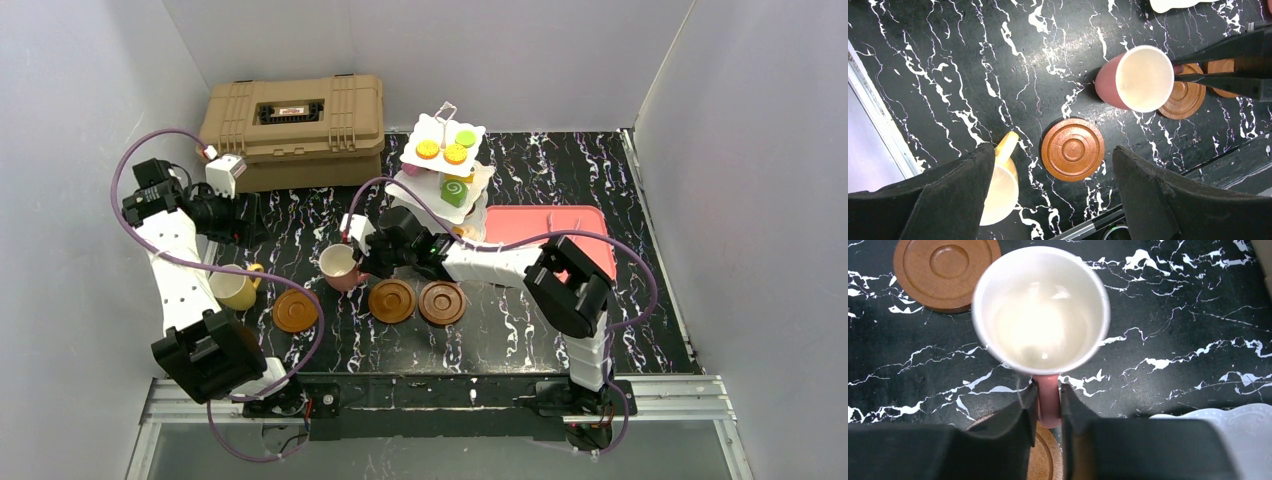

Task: Serve the afternoon tea
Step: Pick up the cup at the center of the board.

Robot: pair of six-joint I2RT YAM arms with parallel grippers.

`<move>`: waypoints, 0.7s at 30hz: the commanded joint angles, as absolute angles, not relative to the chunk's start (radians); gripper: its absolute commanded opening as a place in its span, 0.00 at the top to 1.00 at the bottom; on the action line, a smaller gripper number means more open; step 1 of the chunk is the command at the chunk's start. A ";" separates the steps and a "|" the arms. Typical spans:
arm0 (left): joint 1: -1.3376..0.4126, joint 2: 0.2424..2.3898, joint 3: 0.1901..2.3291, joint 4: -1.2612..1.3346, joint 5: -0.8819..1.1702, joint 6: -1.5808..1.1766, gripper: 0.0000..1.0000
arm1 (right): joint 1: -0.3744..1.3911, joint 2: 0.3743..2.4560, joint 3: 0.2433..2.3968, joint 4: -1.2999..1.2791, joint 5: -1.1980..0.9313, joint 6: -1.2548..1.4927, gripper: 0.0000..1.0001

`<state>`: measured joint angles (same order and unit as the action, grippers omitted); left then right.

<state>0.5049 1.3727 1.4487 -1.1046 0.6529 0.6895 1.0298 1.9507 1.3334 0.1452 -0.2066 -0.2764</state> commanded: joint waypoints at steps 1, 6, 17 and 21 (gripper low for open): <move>0.524 1.364 1.459 -1.131 0.689 0.707 0.15 | 1.029 1.941 1.339 0.220 -0.198 -0.218 0.78; 0.532 1.364 1.458 -1.122 0.692 0.707 0.15 | 1.029 1.843 1.261 0.280 -0.159 -0.181 0.99; 0.540 1.371 1.466 -1.104 0.694 0.698 0.15 | 1.029 1.542 1.016 0.311 -0.021 -0.092 0.99; 0.542 1.373 1.460 -1.098 0.697 0.693 0.15 | 1.029 1.407 0.929 0.251 0.045 -0.071 0.99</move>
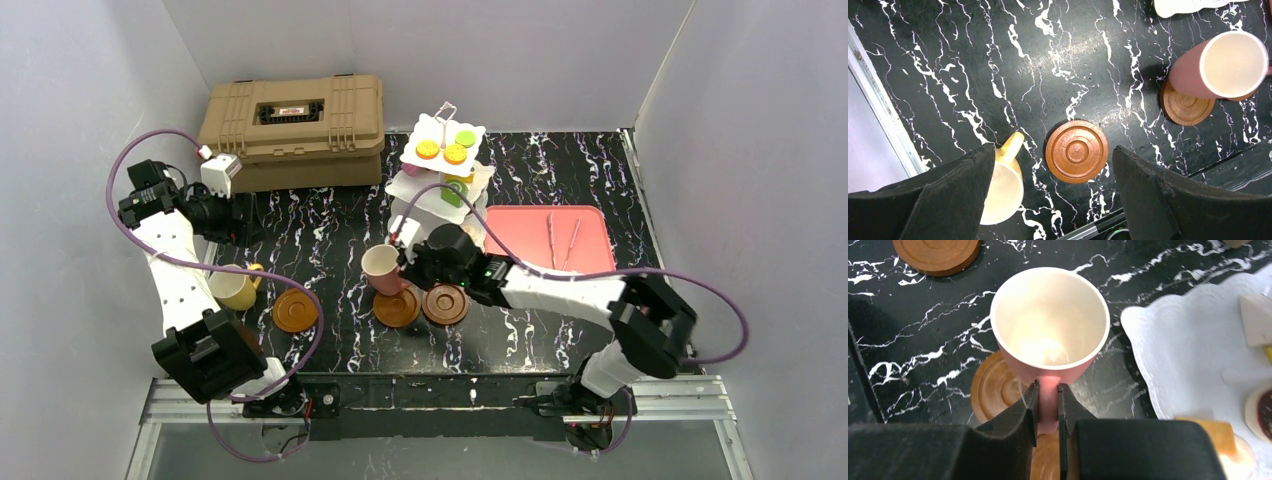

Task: Serve the afternoon tea
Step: Pick up the cup at the center of the board, then place the cup on the coaster.

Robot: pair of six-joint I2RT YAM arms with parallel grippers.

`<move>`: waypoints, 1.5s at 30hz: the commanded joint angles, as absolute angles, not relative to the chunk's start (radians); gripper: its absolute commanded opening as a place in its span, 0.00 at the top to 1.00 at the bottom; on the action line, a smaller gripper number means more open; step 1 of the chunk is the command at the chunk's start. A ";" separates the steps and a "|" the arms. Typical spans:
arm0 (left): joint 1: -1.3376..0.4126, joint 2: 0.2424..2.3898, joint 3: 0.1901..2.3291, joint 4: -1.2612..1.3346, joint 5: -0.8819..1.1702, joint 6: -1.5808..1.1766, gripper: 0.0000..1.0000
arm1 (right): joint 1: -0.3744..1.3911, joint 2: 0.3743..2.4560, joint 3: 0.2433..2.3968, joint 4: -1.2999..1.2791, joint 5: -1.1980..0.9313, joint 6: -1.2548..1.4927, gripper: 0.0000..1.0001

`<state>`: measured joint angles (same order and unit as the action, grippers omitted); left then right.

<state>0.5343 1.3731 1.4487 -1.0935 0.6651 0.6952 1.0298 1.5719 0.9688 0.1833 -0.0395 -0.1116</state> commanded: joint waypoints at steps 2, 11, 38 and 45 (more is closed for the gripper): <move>0.542 1.370 1.448 -1.092 0.698 0.692 0.15 | 1.029 1.357 0.878 0.248 0.066 -0.056 0.99; 0.542 1.371 1.447 -1.089 0.709 0.689 0.15 | 1.029 1.182 0.763 0.130 0.149 -0.014 0.99; 0.542 1.375 1.467 -1.108 0.736 0.679 0.16 | 1.031 1.086 0.596 -0.062 0.241 0.116 0.89; 0.542 1.374 1.480 -1.122 0.731 0.694 0.15 | 1.032 1.056 0.546 -0.058 0.284 0.150 0.66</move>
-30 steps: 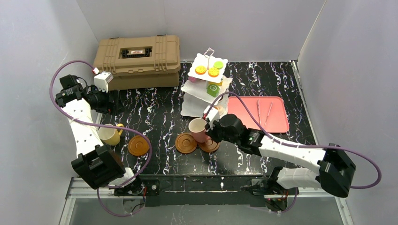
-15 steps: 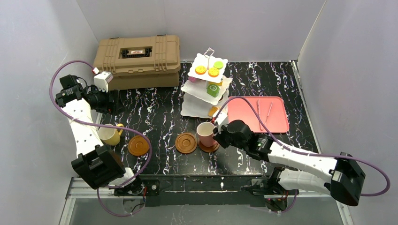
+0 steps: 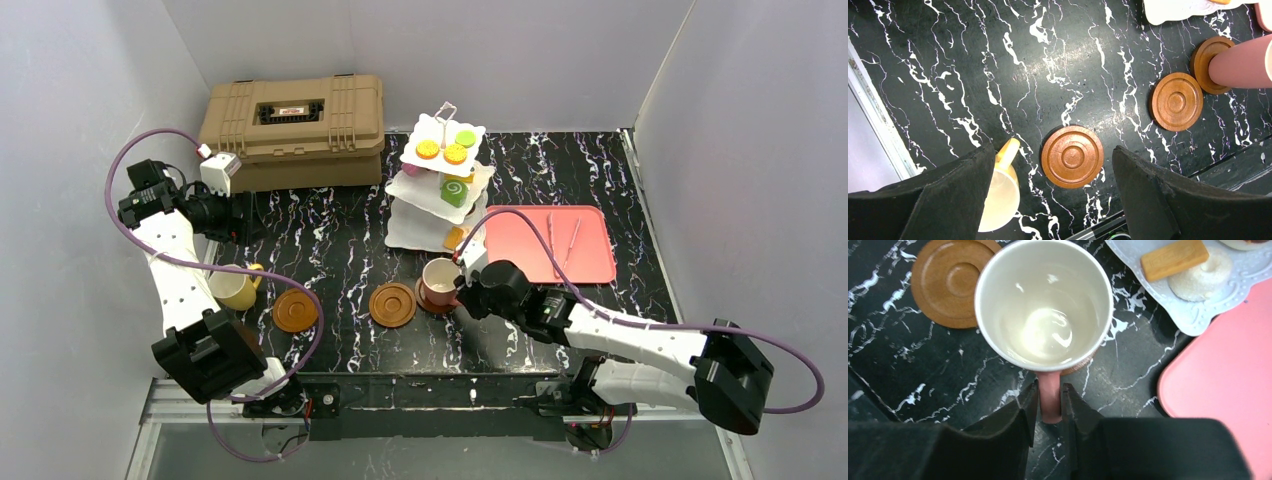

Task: Serve the afternoon tea
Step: Place the cup on the coaster, then move the cup to the center of the board.

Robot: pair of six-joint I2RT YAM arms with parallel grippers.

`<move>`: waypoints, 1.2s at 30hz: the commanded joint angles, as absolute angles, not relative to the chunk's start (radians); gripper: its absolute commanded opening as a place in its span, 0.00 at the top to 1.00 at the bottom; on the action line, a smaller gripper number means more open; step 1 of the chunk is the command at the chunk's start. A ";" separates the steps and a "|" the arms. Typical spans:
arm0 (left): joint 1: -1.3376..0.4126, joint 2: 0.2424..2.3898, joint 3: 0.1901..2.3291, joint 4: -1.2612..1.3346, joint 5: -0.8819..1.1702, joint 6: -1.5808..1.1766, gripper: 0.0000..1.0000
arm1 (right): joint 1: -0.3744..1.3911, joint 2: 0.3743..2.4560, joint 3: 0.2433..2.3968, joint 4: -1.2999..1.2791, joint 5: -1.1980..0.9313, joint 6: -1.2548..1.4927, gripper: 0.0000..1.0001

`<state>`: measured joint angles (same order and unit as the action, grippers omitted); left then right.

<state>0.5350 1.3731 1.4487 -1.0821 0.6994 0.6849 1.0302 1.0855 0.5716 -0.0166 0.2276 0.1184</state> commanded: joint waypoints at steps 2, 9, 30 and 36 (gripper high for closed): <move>0.542 1.377 1.478 -1.123 0.735 0.695 0.14 | 1.032 1.036 0.553 -0.084 0.314 0.147 0.61; 0.543 1.380 1.477 -1.126 0.746 0.687 0.14 | 1.032 1.076 0.646 -0.217 0.431 0.135 0.55; 0.764 1.575 1.598 -1.384 0.484 0.973 0.12 | 1.061 1.125 1.009 -0.300 0.319 0.202 0.02; 0.811 1.591 1.451 -1.293 0.454 1.003 0.18 | 1.122 1.295 1.119 -0.275 0.323 0.198 0.02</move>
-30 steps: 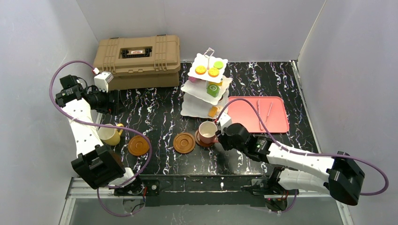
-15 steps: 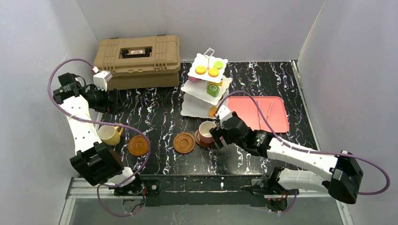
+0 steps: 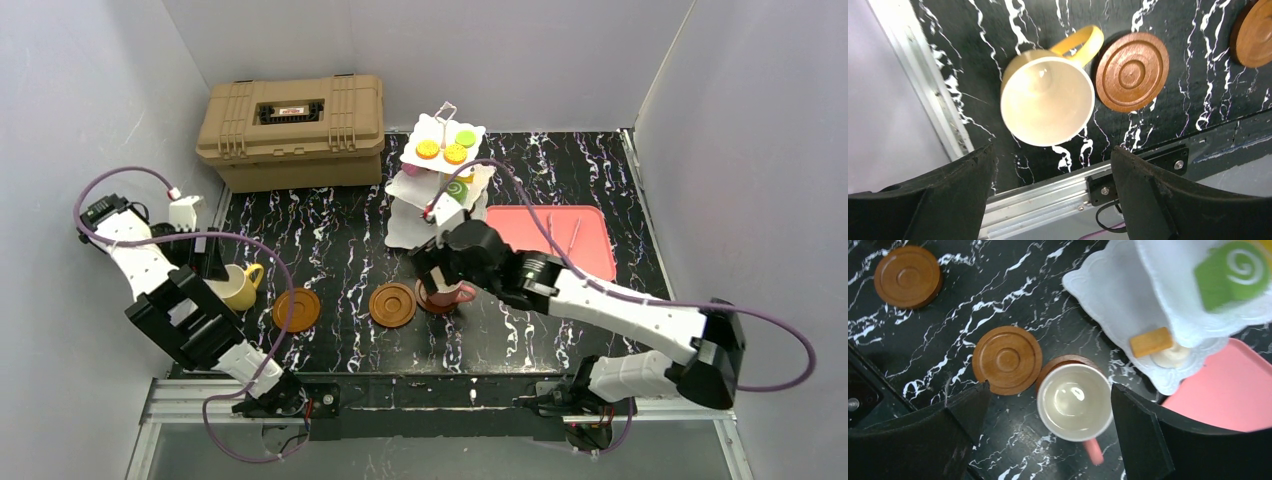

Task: Serve the afternoon tea
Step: Move the cup to the center of the board.

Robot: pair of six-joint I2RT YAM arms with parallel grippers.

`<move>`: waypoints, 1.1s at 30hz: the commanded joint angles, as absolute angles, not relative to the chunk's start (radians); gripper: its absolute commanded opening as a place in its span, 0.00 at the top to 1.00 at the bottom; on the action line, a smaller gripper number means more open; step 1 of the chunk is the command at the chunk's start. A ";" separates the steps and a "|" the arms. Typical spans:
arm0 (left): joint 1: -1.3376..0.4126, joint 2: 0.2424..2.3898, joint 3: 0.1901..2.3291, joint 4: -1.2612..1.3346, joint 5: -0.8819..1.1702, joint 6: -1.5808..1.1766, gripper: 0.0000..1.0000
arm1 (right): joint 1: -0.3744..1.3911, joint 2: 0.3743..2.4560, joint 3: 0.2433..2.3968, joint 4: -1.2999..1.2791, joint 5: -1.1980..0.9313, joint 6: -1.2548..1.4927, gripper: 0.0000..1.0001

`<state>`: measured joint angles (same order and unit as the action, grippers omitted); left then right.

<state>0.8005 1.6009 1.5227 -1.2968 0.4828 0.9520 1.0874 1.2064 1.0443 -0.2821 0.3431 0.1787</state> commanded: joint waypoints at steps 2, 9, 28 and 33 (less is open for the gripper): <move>0.812 1.608 1.432 -1.264 0.466 1.000 0.20 | 1.135 1.333 1.145 -0.262 0.315 0.214 0.02; 0.813 1.684 1.411 -1.166 0.396 1.008 0.42 | 1.139 1.422 1.152 -0.164 0.308 0.361 0.02; 0.589 1.564 1.259 -0.985 0.553 0.761 1.00 | 1.115 1.484 1.074 -0.027 0.203 0.456 0.01; 0.462 1.569 1.287 -0.936 0.555 0.653 1.00 | 1.117 1.521 1.077 0.014 0.193 0.408 0.02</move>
